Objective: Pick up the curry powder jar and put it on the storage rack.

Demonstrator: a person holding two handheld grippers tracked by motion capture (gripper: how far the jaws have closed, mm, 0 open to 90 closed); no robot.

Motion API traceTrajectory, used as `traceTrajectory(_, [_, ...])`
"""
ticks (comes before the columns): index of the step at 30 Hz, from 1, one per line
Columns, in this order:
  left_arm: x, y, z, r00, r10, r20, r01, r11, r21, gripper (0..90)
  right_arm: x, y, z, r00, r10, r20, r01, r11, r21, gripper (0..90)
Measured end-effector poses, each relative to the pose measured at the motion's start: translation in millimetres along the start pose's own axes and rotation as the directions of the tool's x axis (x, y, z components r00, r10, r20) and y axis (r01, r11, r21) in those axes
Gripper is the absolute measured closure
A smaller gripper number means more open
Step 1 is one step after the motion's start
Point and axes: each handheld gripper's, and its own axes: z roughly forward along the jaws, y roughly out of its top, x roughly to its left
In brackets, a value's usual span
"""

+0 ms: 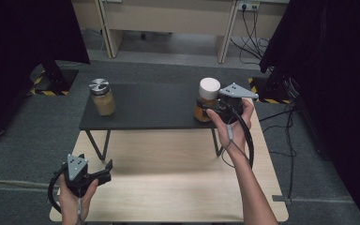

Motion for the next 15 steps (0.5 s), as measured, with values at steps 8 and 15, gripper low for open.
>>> traceTrajectory(8, [-0.5,0.1,-0.5,1.0000,0.000,0.000,0.000,1.0000,-0.002,0.2,0.6,-5.7,0.0,1.0000,0.000,0.002,0.000,1.000,-0.020,33.3])
traceTrajectory(15, [-0.3,0.1,-0.6,1.0000,0.001,0.000,-0.001,1.0000,-0.003,0.2,0.2,-4.8,0.2,1.0000,0.001,0.002,-0.001,1.000,-0.017,33.3])
